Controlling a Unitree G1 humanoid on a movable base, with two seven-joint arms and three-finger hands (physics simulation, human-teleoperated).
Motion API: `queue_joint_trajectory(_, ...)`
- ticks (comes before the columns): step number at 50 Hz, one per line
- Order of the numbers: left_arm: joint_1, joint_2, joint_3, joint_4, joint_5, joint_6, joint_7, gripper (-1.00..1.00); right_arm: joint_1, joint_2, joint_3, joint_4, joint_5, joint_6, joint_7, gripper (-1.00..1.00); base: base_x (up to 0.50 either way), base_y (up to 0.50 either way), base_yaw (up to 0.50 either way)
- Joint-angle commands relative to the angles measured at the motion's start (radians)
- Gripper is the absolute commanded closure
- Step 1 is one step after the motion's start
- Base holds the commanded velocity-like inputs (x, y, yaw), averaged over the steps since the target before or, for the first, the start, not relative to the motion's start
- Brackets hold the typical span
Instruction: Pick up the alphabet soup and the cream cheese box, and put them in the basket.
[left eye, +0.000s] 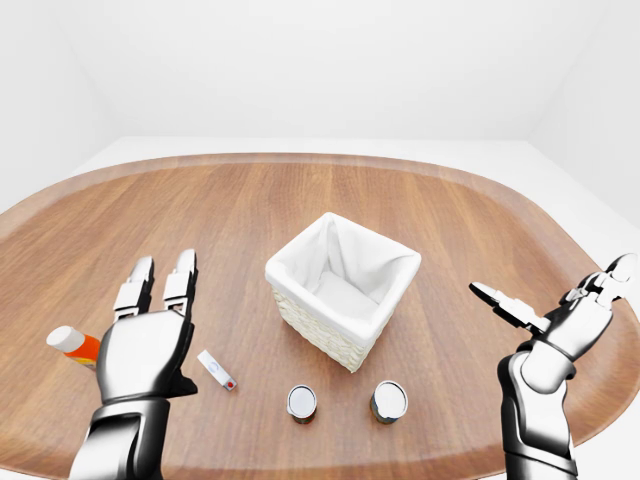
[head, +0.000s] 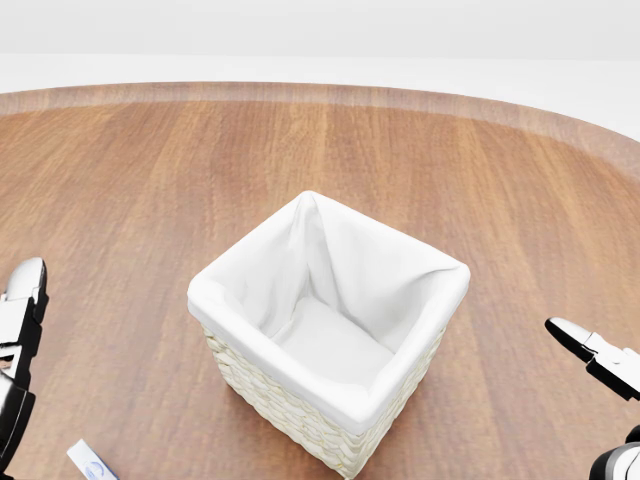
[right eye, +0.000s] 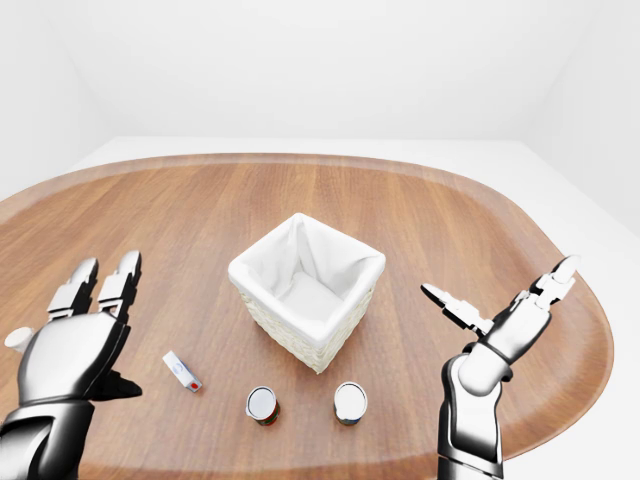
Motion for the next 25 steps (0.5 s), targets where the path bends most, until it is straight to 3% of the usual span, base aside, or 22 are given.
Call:
queue_joint_trajectory(1,0.048,-0.015,-0.011,0.069,0.046,0.0,0.051,-1.0,-0.004,-0.003,-0.002,0.012,-0.002,0.0,0.0,-1.0,0.0,0.0,0.0)
queue_joint_trajectory(5,0.036,-0.021,-0.017,0.065,0.002,0.0,0.038,-1.0,-0.003,-0.002,-0.003,0.003,0.008,0.0,0.0,-1.0,0.0,0.0,0.0)
queue_joint_trajectory(25,0.038,-0.013,-0.025,0.065,0.001,0.0,0.04,-1.0,-0.003,-0.002,-0.002,0.003,0.008,0.0,0.0,-1.0,0.0,0.0,0.0)
